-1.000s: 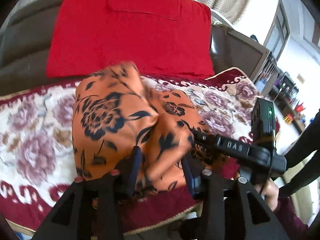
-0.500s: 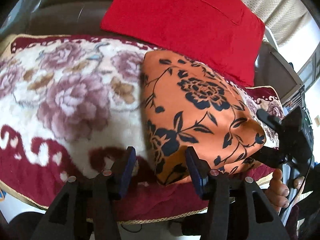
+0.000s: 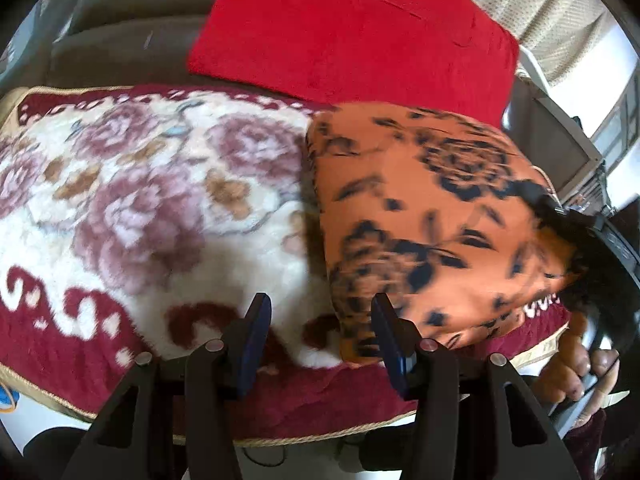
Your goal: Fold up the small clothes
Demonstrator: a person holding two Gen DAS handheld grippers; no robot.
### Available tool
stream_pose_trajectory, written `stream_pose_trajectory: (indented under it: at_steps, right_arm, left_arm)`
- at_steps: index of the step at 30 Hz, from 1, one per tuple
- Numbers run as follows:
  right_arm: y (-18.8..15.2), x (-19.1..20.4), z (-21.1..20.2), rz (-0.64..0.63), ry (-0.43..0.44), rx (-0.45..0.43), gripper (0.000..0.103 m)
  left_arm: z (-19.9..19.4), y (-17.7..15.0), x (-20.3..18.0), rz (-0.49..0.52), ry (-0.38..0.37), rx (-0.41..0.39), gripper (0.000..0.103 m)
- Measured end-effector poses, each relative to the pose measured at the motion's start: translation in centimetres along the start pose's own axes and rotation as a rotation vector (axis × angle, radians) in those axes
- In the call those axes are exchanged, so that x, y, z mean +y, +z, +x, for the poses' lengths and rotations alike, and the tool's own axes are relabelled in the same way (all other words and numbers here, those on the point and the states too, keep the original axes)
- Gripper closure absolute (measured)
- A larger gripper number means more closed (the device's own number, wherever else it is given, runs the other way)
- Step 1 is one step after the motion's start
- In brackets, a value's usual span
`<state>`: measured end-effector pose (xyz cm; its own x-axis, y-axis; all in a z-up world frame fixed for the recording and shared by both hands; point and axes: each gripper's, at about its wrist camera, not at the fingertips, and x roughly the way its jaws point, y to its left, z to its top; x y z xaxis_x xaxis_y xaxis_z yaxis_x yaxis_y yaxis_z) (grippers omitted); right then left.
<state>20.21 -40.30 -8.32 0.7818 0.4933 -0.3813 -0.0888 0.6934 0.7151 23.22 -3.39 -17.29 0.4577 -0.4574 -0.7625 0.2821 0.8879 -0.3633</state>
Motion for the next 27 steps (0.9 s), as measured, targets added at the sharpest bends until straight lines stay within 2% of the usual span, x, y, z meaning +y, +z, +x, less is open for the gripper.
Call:
stream_pose_trajectory:
  at_steps: [2,4,7,8,9,10,11,12,13,14,16,18,21,23,25,27]
  right_arm:
    - [0.7,0.1,-3.5,-0.031,-0.021,-0.088,0.082]
    - [1.3,-0.9,-5.2,-0.009,-0.037,-0.104,0.082]
    - [1.0,-4.0,-5.1,0.06,-0.11,-0.008,0.078]
    - [0.5,-6.1,-4.3,0.145,-0.149,0.075,0.078]
    - [0.1,-7.6,-3.8,0.215,-0.151,0.131,0.076]
    - [-0.3,-9.3,-3.4,0.305,-0.125,0.178,0.068]
    - [-0.3,-10.0,-3.5,0.346,-0.101,0.184,0.06]
    - [-0.2,-10.6,-3.8,0.377,-0.071,0.17,0.051]
    - [0.1,-10.8,-4.1,0.38,-0.058,0.148,0.032]
    - [0.5,-10.8,-4.5,0.381,-0.036,0.109,0.028]
    - [1.2,-11.1,-4.8,0.388,0.041,0.063,0.028]
    - [2.0,-11.7,-3.6,0.42,0.098,0.089,0.028]
    - [2.8,-12.5,-0.4,0.439,0.057,0.171,0.028]
    - [3.3,-12.2,1.6,0.431,0.062,0.202,0.028]
    - [4.1,-11.7,2.9,0.399,0.043,0.201,0.028]
    - [4.8,-11.6,3.4,0.377,0.038,0.191,0.035]
  left_arm:
    - [0.2,0.5,-1.3,0.026,-0.012,-0.005,0.05]
    - [0.8,1.0,-2.8,0.052,-0.022,-0.006,0.05]
    - [3.0,1.4,-5.3,0.104,-0.032,0.034,0.041]
    - [3.9,1.3,-6.0,0.126,-0.023,0.056,0.04]
    - [5.1,1.2,-6.7,0.149,-0.014,0.085,0.039]
    - [5.9,1.0,-7.2,0.172,0.001,0.095,0.036]
    - [6.4,0.8,-7.7,0.195,0.027,0.088,0.03]
    - [6.8,0.7,-8.0,0.216,0.047,0.08,0.028]
    - [7.0,0.6,-8.1,0.227,0.052,0.078,0.028]
    - [6.9,0.6,-8.1,0.224,0.047,0.077,0.027]
    - [6.9,0.8,-7.6,0.208,0.025,0.082,0.027]
    - [6.9,1.0,-7.0,0.188,0.011,0.093,0.027]
    - [7.1,1.2,-5.8,0.149,-0.019,0.103,0.026]
    - [7.1,1.0,-5.5,0.137,-0.026,0.103,0.026]
    - [7.3,1.0,-5.2,0.13,-0.031,0.103,0.026]
    - [7.2,1.0,-5.1,0.127,-0.03,0.105,0.026]
